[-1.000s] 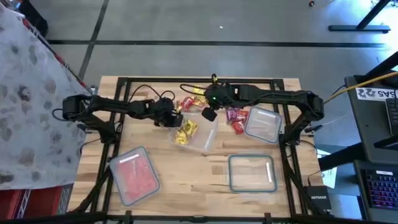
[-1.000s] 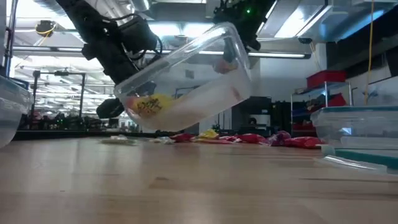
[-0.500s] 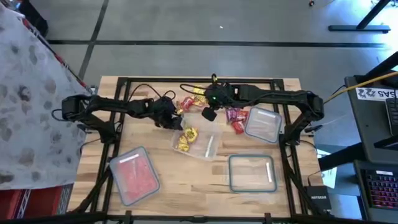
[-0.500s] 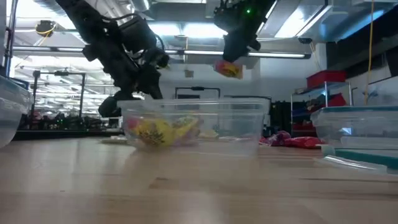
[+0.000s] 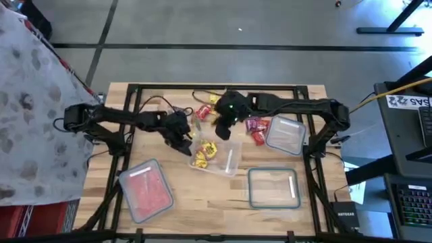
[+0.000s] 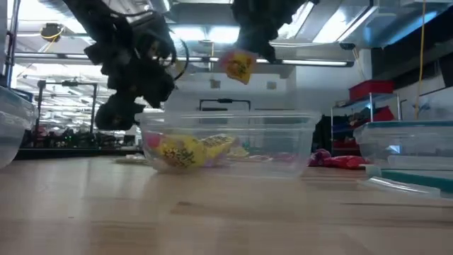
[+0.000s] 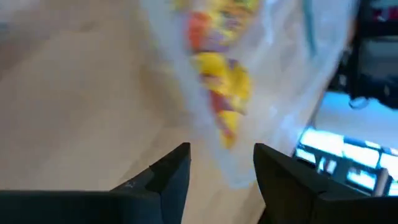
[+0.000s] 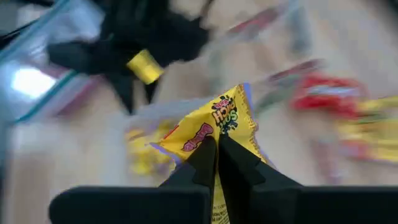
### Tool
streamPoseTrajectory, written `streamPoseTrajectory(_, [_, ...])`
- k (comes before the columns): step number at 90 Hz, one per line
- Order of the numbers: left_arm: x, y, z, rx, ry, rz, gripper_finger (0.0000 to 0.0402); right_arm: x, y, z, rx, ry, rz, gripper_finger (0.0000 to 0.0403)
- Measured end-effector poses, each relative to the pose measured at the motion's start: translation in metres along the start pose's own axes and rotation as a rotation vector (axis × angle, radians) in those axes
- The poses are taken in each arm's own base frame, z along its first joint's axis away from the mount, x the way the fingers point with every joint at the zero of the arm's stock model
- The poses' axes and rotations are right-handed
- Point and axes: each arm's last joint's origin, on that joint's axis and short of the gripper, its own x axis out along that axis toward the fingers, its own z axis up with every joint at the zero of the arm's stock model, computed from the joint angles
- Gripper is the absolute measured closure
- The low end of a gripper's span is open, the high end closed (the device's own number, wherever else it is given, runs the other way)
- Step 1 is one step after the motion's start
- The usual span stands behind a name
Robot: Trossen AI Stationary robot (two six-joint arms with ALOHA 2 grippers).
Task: Sort candy
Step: Put the yellow candy into the rectangular transparent bin
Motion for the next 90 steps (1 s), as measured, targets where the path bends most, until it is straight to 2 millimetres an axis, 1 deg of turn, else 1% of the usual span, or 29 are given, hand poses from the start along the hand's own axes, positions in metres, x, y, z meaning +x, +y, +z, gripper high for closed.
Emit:
streamPoseTrajectory(5, [0.004, -0.005, 0.0, 0.014, -0.008, -0.031, 0.0246, 0.01, 0.006, -0.003, 0.005, 0.026, 0.043, 0.0403])
streamPoseTrajectory(13, [0.014, -0.011, 0.0, 0.016, -0.012, -0.074, 0.0254, 0.032, 0.014, -0.013, 0.002, 0.095, 0.061, 0.0403])
streamPoseTrajectory(24, [0.019, -0.012, -0.001, 0.0, 0.01, -0.09, 0.0262, 0.059, 0.021, -0.026, 0.017, 0.171, 0.063, 0.0403])
streamPoseTrajectory(38, [0.017, -0.013, -0.004, -0.058, 0.065, -0.11, 0.0265, 0.077, 0.022, -0.035, 0.044, 0.207, 0.042, 0.0403])
streamPoseTrajectory(44, [0.014, -0.015, -0.005, -0.056, 0.076, -0.13, 0.0265, 0.081, 0.021, -0.034, 0.047, 0.193, 0.037, 0.0403])
streamPoseTrajectory(55, [0.008, -0.019, -0.007, -0.048, 0.067, -0.143, 0.0265, 0.081, 0.02, -0.033, 0.044, 0.168, 0.002, 0.0401])
streamPoseTrajectory(65, [0.004, -0.02, -0.006, -0.056, 0.057, -0.15, 0.0265, 0.081, 0.019, -0.032, 0.052, 0.156, -0.035, 0.039])
streamPoseTrajectory(75, [0.003, -0.02, -0.007, -0.059, 0.055, -0.149, 0.0265, 0.081, 0.019, -0.032, 0.061, 0.149, -0.044, 0.0361])
streamPoseTrajectory(90, [0.003, -0.02, -0.007, -0.056, 0.054, -0.147, 0.0265, 0.081, 0.019, -0.031, 0.06, 0.143, -0.043, 0.0296])
